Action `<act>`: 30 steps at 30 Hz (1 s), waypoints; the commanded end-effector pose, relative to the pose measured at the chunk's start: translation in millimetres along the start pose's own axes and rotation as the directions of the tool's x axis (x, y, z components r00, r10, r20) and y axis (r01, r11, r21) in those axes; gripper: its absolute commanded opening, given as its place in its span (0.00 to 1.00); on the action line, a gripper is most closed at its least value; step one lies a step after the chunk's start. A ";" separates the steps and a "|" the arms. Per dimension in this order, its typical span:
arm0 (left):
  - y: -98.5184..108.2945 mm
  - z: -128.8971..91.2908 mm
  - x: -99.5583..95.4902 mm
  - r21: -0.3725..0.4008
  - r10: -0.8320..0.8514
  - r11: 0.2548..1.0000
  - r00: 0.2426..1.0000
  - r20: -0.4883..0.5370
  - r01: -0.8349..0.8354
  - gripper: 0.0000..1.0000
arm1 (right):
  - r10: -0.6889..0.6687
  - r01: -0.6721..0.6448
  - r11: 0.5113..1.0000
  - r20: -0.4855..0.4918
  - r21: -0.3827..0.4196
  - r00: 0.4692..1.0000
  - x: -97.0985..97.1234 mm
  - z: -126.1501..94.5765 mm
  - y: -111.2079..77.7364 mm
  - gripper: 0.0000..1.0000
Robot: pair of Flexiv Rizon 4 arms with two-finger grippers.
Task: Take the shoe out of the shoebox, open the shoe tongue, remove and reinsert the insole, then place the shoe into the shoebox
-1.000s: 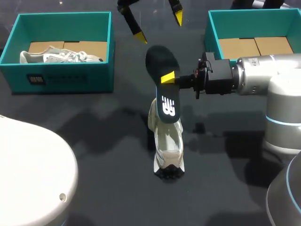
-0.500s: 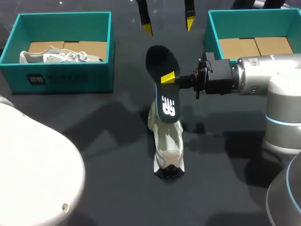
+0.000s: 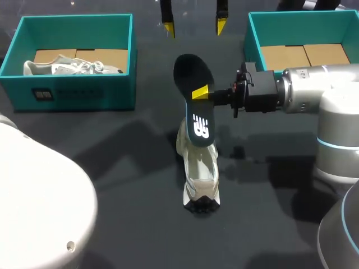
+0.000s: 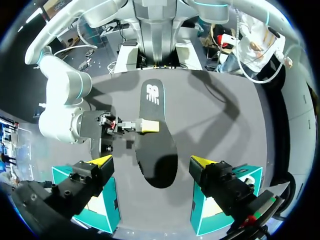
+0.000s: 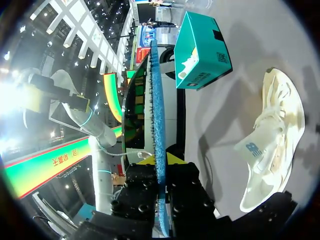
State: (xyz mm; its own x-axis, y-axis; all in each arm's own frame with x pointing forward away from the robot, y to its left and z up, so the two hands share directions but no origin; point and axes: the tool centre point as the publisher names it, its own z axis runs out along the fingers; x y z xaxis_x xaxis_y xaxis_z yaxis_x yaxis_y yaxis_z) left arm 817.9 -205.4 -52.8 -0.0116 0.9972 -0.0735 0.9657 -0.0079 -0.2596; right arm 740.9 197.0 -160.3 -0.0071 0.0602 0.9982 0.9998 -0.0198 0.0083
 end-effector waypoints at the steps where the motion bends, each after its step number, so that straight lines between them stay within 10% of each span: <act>1: -12.3 13.9 34.1 -0.057 0.025 0.998 0.898 0.440 0.000 1.00 | 0.001 -0.001 1.000 0.002 -0.001 1.000 -0.1 2.0 0.1 0.00; 13: -11.7 25.8 66.1 0.009 0.049 0.995 0.554 0.831 -0.101 1.00 | 0.001 -0.001 1.000 0.002 -0.001 1.000 -0.1 2.0 0.1 0.00; 27: -11.1 29.8 66.3 -0.041 0.091 0.994 0.548 0.832 -0.103 1.00 | 0.001 -0.001 1.000 0.002 -0.001 1.000 -0.1 2.0 0.1 0.00; 30: -8.5 36.2 72.7 -0.050 0.107 0.989 0.439 0.892 -0.139 1.00 | 0.001 -0.001 1.000 0.002 -0.001 1.000 -0.1 2.0 0.1 0.00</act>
State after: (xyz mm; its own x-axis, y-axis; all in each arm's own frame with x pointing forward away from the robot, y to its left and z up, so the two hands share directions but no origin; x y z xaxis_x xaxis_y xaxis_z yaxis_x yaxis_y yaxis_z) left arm 806.9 -142.1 -83.0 -0.0615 0.7052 -0.7063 0.9611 -0.1491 -0.2325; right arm 740.9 197.0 -160.3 -0.0071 0.0601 0.9982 0.9998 -0.0196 0.0083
